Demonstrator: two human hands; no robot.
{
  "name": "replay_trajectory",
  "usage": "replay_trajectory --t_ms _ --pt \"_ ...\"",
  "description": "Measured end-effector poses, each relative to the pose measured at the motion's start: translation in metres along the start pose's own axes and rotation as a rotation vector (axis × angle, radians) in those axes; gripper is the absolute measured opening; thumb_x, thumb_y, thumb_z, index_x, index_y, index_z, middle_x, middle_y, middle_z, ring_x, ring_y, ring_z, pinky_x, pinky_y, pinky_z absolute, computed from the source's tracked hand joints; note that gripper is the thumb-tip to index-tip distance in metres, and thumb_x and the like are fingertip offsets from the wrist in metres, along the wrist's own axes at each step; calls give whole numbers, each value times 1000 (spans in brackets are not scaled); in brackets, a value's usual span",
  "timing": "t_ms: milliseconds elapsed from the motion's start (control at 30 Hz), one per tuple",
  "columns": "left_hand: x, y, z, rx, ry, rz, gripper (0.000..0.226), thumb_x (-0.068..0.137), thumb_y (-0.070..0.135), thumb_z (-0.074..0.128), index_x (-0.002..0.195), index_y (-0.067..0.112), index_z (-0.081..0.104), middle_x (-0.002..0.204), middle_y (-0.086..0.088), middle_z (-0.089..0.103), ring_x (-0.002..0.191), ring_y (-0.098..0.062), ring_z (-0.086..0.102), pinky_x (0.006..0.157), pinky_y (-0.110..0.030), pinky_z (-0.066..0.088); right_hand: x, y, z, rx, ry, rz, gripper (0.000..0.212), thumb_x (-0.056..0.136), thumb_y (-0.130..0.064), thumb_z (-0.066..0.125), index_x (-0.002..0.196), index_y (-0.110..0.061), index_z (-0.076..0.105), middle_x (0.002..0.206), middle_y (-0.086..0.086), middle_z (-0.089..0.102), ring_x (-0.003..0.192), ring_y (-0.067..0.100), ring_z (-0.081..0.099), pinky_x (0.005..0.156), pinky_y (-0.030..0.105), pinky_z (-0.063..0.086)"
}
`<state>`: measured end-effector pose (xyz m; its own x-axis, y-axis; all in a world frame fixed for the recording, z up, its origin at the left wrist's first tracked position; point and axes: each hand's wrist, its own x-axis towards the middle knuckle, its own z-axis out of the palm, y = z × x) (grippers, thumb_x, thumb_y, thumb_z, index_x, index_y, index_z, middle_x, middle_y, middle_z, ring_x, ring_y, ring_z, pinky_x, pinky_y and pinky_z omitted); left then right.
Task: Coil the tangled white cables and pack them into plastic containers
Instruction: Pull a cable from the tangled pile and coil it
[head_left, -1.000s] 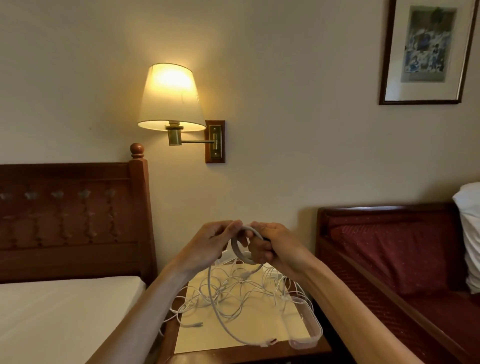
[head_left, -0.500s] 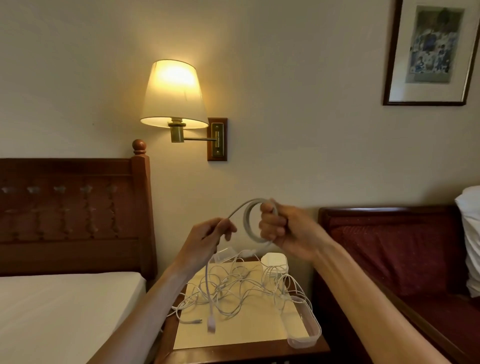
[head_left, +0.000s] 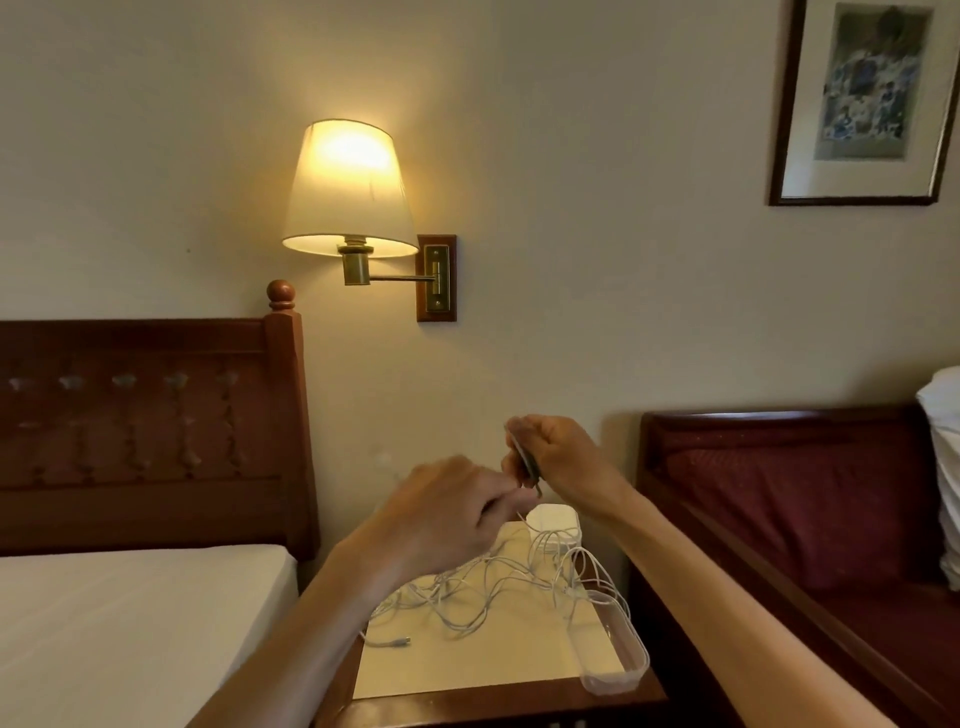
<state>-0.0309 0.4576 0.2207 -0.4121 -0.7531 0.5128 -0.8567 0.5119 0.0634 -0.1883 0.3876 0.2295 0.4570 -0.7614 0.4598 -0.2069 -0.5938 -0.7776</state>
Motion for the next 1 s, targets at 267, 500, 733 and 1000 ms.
replay_trajectory --t_ms 267,500,733,1000 --pt "18 -41 -1 -183 385 139 37 92 50 56 75 18 62 60 9 57 54 -10 55 51 -34 46 -11 -4 8 225 -159 97 35 104 -26 37 82 -6 54 58 0 32 52 15 26 52 30 25" --pt "3 -51 16 -668 309 -75 24 99 35 47 86 19 60 63 -3 51 57 -25 46 55 -40 39 -4 -10 5 381 -38 239 43 105 -29 32 68 -14 47 55 -1 26 49 14 17 50 29 17" --pt "-6 -63 29 -587 255 -165 18 91 5 64 101 18 71 93 8 73 92 -9 69 85 -27 55 3 -9 8 522 -40 305 46 106 -28 30 64 -16 45 53 -1 21 48 14 14 48 29 14" --pt "5 -43 18 -1425 418 -593 14 90 -2 59 99 2 69 87 -14 73 76 -20 71 65 -23 57 4 -4 21 669 -50 355 45 106 -28 29 65 -15 43 52 -2 19 44 11 13 46 26 14"
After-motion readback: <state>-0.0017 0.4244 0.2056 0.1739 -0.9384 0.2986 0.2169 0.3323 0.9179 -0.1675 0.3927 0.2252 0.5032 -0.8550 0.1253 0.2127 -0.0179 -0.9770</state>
